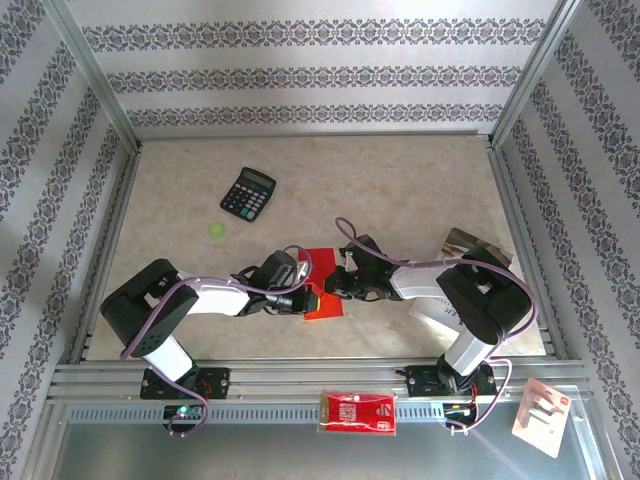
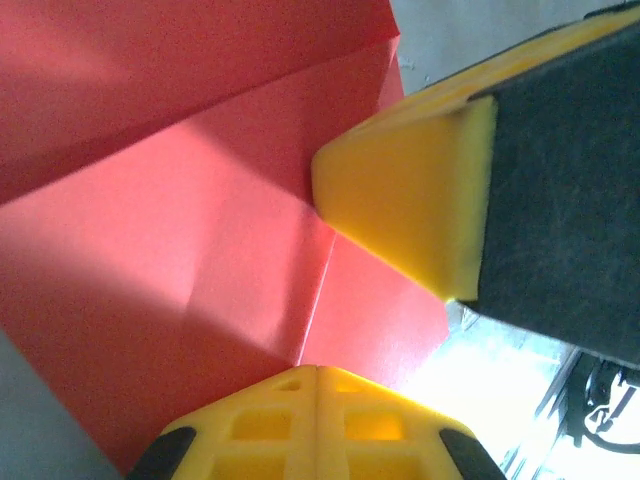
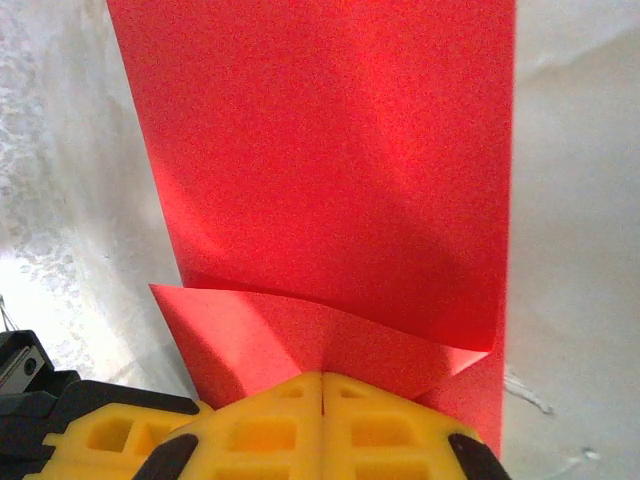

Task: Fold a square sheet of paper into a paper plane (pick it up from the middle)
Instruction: Fold the triangle a second time at the center of the table.

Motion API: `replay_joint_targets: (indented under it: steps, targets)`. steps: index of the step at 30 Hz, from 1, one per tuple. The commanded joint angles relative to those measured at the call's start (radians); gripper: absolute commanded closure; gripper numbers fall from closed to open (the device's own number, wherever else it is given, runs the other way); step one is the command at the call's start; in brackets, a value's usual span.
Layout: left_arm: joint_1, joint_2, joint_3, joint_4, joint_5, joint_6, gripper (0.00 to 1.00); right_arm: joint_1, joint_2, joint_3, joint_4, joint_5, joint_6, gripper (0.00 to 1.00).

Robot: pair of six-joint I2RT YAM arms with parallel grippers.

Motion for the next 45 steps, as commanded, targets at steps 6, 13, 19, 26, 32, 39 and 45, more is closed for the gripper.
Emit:
replay_joint_targets:
  steps: [6, 13, 19, 26, 32, 39, 45]
  targets:
    - [-0.011, -0.059, -0.069, -0.111, 0.026, -0.018, 1.00, 0.014, 0.096, -0.058, -0.257, 0.149, 0.018, 1.00]
    - [-0.021, -0.097, -0.123, -0.126, 0.021, -0.035, 1.00, 0.015, 0.095, -0.056, -0.268, 0.154, 0.016, 1.00]
    - [-0.020, -0.185, -0.125, -0.200, 0.020, -0.030, 1.00, 0.017, 0.101, -0.052, -0.268, 0.148, 0.012, 1.00]
    - [-0.005, -0.231, -0.032, -0.161, -0.016, -0.016, 1.00, 0.017, 0.088, -0.054, -0.262, 0.141, 0.012, 1.00]
    - [-0.002, -0.063, 0.033, -0.124, -0.002, 0.018, 1.00, 0.016, 0.085, -0.052, -0.262, 0.137, 0.009, 1.00]
    - [0.003, -0.007, 0.012, -0.137, -0.019, 0.053, 1.00, 0.016, 0.065, -0.027, -0.261, 0.124, -0.009, 1.00]
    - [0.003, 0.012, -0.037, -0.123, -0.020, 0.043, 1.00, 0.013, 0.010, 0.054, -0.254, 0.067, -0.060, 1.00]
